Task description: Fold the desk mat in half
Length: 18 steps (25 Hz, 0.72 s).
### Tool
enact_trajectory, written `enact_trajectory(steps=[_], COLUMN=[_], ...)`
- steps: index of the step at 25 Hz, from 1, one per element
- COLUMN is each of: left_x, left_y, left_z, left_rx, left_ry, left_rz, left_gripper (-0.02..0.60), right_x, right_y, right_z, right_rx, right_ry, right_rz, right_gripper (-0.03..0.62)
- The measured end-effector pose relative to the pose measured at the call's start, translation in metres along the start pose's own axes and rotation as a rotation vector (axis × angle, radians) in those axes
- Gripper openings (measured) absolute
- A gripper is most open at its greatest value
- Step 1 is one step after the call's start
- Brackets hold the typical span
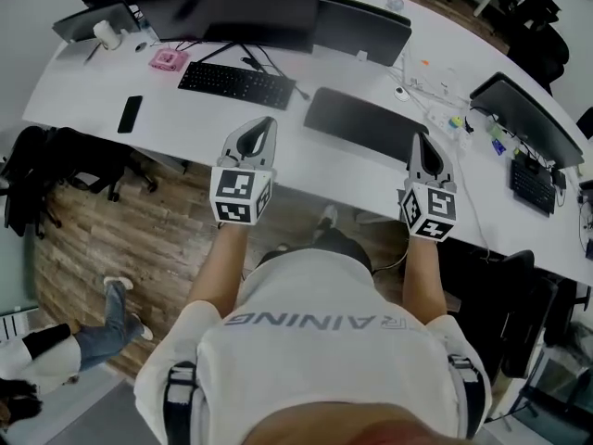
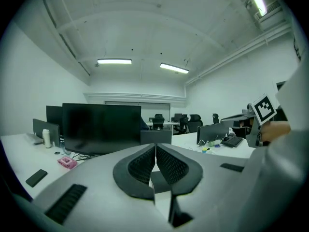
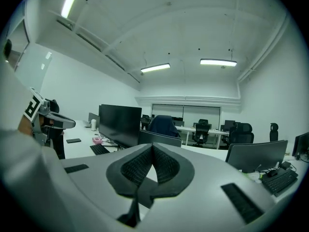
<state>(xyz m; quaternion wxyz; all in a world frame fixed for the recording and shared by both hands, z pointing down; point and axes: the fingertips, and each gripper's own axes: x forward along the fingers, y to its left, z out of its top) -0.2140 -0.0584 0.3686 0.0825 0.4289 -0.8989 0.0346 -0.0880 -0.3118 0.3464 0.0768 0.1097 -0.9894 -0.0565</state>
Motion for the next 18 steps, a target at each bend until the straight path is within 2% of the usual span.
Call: enact_trajectory(steps=[5, 18], left_x=[-0.016, -0.029], left_y=[-0.007, -0.022], left_z=[0.000, 0.004], left_rx=[0.000, 0.018], left_ry=[-0.010, -0.026], left_rz=[-0.010, -0.055], left_gripper=[0.037, 0.037], right_x=[-0.019, -0.041], right_y=[0.006, 0.025], right_z=[0.008, 0.009], right_rx=[-0.006, -0.034], right_ry=[-0.029, -0.028], right_rz=[-0.005, 0.023], right_gripper=[0.023, 0.023])
